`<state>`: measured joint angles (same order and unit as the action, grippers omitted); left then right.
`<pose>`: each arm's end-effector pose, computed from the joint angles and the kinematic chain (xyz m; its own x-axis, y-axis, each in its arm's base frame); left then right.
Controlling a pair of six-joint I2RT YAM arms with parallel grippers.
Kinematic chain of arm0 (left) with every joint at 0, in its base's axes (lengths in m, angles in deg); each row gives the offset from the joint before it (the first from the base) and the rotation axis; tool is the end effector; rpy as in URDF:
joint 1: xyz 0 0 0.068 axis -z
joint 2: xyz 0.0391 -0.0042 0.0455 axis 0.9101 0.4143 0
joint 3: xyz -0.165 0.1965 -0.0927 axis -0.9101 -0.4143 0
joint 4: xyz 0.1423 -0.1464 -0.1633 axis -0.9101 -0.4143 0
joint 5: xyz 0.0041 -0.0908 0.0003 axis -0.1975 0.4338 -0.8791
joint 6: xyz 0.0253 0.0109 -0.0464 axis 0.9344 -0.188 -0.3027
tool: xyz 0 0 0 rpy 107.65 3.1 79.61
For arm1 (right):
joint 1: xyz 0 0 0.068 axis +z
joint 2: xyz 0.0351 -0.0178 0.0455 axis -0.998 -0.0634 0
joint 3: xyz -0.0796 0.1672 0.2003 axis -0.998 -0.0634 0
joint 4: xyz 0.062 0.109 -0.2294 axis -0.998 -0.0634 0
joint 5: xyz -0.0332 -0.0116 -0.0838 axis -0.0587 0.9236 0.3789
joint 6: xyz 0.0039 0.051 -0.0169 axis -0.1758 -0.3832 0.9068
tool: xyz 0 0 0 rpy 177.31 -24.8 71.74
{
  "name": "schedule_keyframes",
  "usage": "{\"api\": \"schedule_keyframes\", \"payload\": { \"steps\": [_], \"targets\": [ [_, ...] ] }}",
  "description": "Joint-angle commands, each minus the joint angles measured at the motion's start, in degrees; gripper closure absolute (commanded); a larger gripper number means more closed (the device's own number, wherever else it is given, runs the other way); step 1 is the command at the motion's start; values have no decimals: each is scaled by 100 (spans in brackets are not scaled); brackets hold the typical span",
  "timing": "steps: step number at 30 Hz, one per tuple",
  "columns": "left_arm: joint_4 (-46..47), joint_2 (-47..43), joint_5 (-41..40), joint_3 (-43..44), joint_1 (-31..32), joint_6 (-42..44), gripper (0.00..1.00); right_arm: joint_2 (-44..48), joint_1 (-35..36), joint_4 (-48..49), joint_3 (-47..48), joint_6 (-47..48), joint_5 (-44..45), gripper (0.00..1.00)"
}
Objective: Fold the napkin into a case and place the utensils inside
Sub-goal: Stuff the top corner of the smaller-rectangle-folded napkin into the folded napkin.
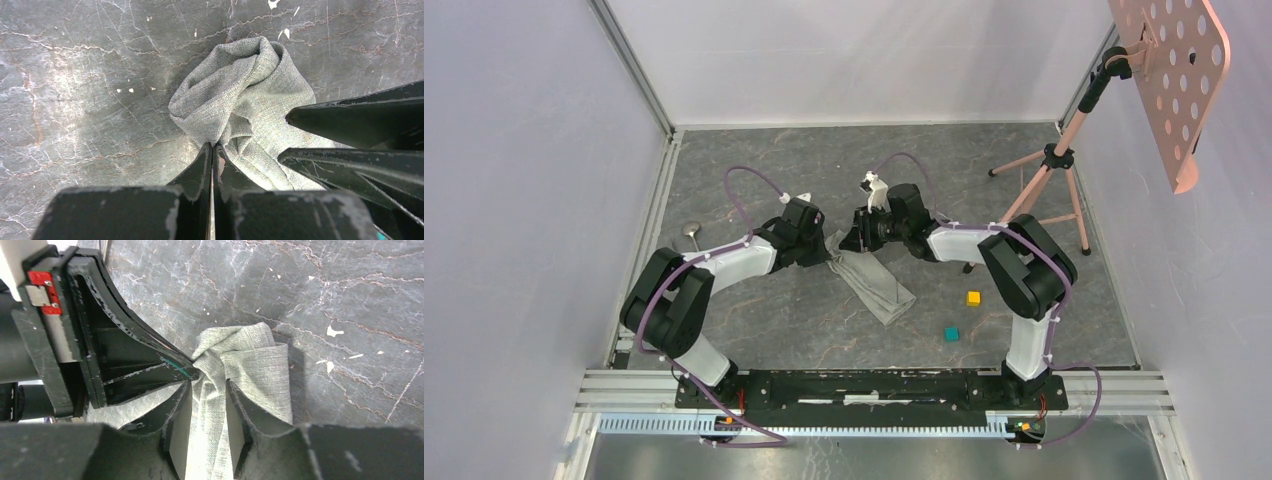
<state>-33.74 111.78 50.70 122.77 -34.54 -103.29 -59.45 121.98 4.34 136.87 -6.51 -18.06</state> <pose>0.2693 -0.1617 0.1683 -0.8439 -0.2316 -0.4839 -0.0236 0.9172 -0.3978 0.3121 0.2452 0.1579 -0.7518 -0.0575 -0.6569 -0.5756 0.5431 0.6113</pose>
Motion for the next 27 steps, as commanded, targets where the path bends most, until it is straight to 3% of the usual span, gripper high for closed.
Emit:
{"api": "schedule_keyframes", "payload": {
  "steps": [1,6,11,15,23,27],
  "targets": [
    [57,-179,76,156,24,125,98,-121,-27,45,159,133,-219,69],
    [50,-177,195,247,26,192,98,-719,182,189,663,-98,-398,84],
    [-77,21,294,437,25,241,98,-1231,509,524,998,-364,-371,87],
    [-174,29,173,491,15,198,98,-1574,524,361,1083,-272,-215,83],
    [-324,-105,40,368,-39,259,98,-201,127,-46,523,10,-401,67],
    [-267,-96,84,319,-46,231,98,-7,-13,-308,513,226,-375,65]
  ]
}}
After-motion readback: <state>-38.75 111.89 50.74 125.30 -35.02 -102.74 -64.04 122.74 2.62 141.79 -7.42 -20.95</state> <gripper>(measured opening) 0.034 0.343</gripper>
